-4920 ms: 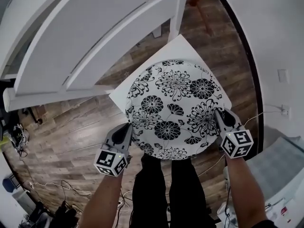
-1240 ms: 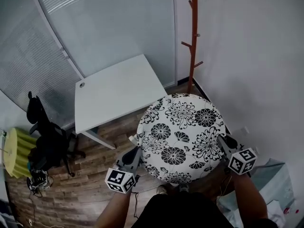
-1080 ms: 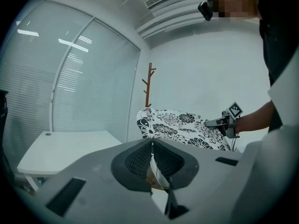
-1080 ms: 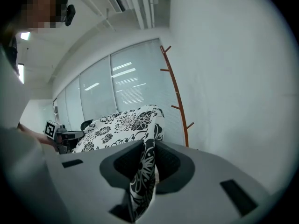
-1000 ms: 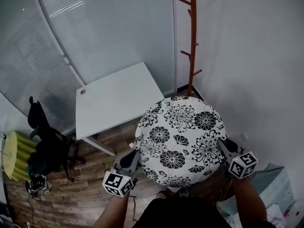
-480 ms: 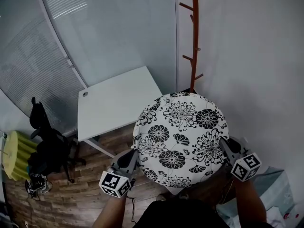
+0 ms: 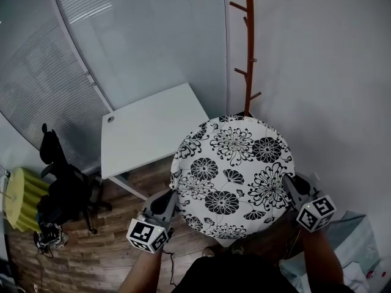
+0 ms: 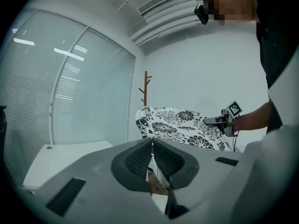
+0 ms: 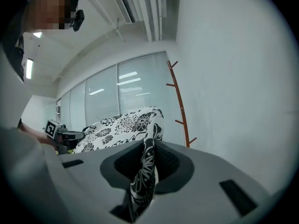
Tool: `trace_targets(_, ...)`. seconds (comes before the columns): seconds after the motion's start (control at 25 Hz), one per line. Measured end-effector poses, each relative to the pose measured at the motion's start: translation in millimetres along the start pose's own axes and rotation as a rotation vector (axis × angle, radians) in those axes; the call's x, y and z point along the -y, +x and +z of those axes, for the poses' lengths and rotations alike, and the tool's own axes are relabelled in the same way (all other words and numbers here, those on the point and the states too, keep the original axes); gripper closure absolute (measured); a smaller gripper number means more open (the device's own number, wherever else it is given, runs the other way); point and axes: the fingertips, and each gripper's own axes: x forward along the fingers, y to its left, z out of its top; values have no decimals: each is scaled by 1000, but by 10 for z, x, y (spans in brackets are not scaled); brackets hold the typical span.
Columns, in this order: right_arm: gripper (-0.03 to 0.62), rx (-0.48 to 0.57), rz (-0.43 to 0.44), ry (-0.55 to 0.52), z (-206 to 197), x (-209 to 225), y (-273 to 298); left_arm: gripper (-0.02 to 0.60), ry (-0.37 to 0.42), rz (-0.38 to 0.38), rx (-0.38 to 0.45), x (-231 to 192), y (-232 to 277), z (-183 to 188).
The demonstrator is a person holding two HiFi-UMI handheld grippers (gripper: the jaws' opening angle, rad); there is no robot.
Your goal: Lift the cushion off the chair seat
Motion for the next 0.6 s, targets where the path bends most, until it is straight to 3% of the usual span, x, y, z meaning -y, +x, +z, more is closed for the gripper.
trace_targets(0.6,536,18,-11,8,-65,20,2,568,6,2,8,7,20,-74)
